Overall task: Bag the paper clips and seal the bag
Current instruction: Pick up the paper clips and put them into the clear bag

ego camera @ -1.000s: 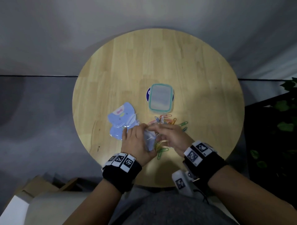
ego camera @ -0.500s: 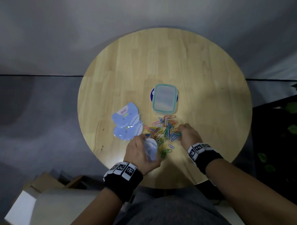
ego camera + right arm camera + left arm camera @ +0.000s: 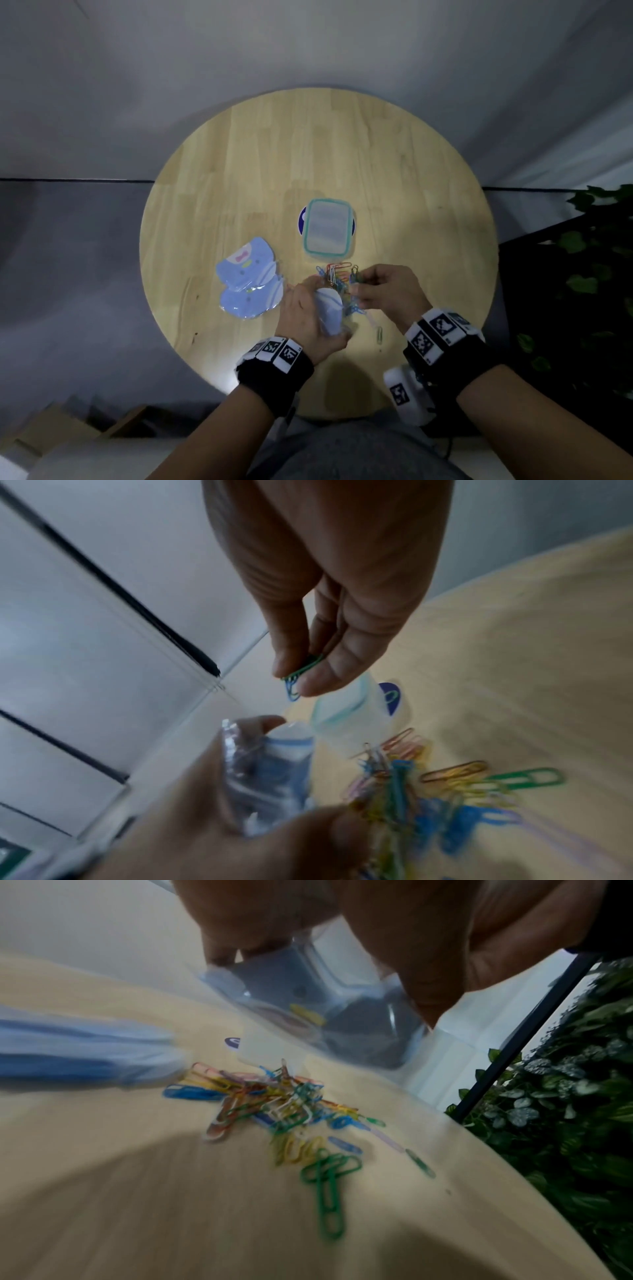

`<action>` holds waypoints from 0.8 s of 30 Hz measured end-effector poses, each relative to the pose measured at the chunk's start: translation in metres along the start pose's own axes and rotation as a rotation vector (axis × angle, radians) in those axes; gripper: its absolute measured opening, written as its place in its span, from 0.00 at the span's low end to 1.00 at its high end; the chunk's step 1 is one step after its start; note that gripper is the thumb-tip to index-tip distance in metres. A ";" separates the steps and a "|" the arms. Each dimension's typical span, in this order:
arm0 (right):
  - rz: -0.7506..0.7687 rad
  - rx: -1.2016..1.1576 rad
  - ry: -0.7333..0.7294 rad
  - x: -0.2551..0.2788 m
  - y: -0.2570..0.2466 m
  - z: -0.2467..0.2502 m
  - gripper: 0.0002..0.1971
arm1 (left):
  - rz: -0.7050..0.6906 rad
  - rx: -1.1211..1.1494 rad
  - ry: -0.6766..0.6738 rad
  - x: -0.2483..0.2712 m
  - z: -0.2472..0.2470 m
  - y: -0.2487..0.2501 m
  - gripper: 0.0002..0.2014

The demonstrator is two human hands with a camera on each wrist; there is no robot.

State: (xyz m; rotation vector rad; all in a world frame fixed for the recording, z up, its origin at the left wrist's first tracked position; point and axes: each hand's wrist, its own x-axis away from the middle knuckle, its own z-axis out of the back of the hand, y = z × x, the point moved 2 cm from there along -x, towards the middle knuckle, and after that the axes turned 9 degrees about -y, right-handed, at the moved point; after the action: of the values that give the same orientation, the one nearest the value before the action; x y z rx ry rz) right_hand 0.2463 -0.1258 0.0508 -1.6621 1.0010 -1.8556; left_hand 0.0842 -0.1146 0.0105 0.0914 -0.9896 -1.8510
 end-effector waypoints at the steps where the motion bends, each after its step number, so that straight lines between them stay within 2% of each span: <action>1: 0.010 -0.050 0.005 0.004 -0.008 -0.004 0.10 | -0.016 0.013 0.008 -0.001 0.000 0.005 0.52; 3: 0.036 -0.069 0.039 0.009 -0.016 -0.009 0.10 | -0.053 0.028 0.039 -0.002 0.002 0.016 0.51; 5: 0.073 0.049 0.086 0.013 -0.016 -0.013 0.12 | -0.095 0.047 0.081 -0.005 0.007 0.027 0.47; 7: 0.112 0.297 0.102 0.019 -0.016 -0.019 0.09 | -0.155 0.052 0.146 -0.008 0.011 0.033 0.43; 9: 0.151 0.674 0.022 0.028 -0.021 -0.025 0.03 | -0.202 0.045 0.205 -0.010 0.014 0.033 0.41; 11: 0.173 0.911 -0.040 0.034 -0.029 -0.028 0.08 | -0.238 0.034 0.223 -0.009 0.016 0.032 0.41; 12: 0.184 0.909 -0.049 0.037 -0.032 -0.028 0.07 | -0.263 0.040 0.228 -0.007 0.017 0.031 0.41; 14: 0.221 0.745 -0.040 0.040 -0.038 -0.026 0.06 | -0.269 0.076 0.225 -0.003 0.016 0.028 0.41; 17: 0.259 0.550 0.081 0.034 -0.031 -0.011 0.05 | -0.133 0.136 0.162 0.000 0.012 0.018 0.45; 18: 0.235 0.565 0.148 0.027 -0.021 -0.001 0.05 | -0.084 0.148 0.143 -0.001 0.011 0.011 0.46; 20: 0.032 0.695 0.186 0.011 0.010 0.020 0.11 | -0.048 0.154 0.123 -0.001 0.012 0.002 0.44; 22: -0.232 0.871 0.087 0.000 0.051 0.032 0.21 | -0.075 0.156 0.142 0.004 0.016 -0.005 0.42; 24: -0.322 0.995 0.038 -0.004 0.082 0.033 0.22 | -0.093 0.130 0.191 0.012 0.023 -0.009 0.43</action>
State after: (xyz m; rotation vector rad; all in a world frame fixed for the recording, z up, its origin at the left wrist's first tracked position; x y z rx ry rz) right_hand 0.2681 -0.1815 -0.0138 -1.1749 -0.2406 -2.0542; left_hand 0.0607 -0.1089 0.0238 0.3910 -0.9840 -1.8222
